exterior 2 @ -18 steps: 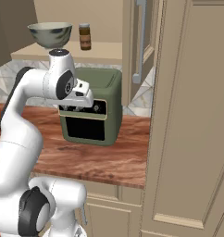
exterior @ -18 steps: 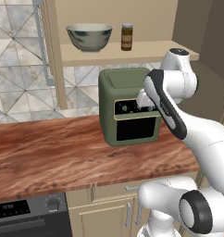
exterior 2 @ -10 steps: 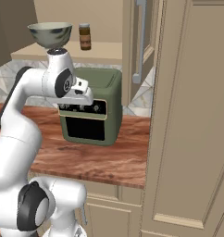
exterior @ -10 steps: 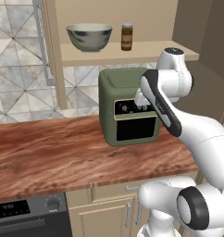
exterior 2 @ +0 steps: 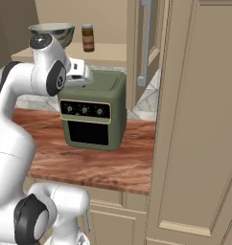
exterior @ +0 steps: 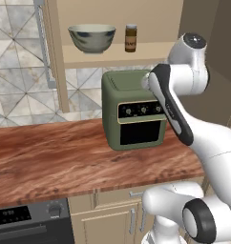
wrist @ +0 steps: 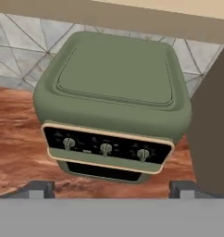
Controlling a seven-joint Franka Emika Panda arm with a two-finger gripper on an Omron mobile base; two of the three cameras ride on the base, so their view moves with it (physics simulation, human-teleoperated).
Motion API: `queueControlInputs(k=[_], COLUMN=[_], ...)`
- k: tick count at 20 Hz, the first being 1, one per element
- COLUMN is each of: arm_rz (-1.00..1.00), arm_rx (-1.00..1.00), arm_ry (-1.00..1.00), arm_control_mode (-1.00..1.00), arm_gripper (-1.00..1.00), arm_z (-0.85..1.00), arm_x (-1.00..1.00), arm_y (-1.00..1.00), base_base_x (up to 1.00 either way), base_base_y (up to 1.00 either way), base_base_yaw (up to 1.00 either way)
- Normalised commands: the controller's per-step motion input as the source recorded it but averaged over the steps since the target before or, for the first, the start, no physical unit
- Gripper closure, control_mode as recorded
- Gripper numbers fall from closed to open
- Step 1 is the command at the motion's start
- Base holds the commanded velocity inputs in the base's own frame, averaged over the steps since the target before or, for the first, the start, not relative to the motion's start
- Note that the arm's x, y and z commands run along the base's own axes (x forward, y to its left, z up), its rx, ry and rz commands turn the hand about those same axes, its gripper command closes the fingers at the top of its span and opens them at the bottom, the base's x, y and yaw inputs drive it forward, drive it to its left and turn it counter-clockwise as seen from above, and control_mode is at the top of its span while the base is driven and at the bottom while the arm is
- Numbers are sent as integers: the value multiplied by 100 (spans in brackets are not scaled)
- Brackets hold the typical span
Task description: Take the cinnamon bottle from the cabinet and place it on the dining table, next to the plate with the cupcake. Then take the chocolate from the dining counter and place it on the cupcake plate.
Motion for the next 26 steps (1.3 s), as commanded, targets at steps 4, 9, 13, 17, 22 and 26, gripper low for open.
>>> queueControlInputs(k=[4, 9, 13, 17, 22, 26], arm_rz=[3, 0, 0, 0, 0, 0], arm_rx=[0, 1, 6, 4, 2, 3], arm_ry=[-38, -23, -13, -12, -13, -5], arm_control_mode=[-100, -100, -100, -100, -100, -100], arm_gripper=[-100, -100, -100, -100, -100, -100], arm_z=[94, 97, 67, -7, -1, 0], arm_x=[0, 10, 26, 91, 58, 25], arm_y=[0, 0, 0, 9, 17, 16], base_base_x=[0, 0, 0, 0, 0, 0], base_base_y=[0, 0, 0, 0, 0, 0], base_base_yaw=[0, 0, 0, 0, 0, 0])
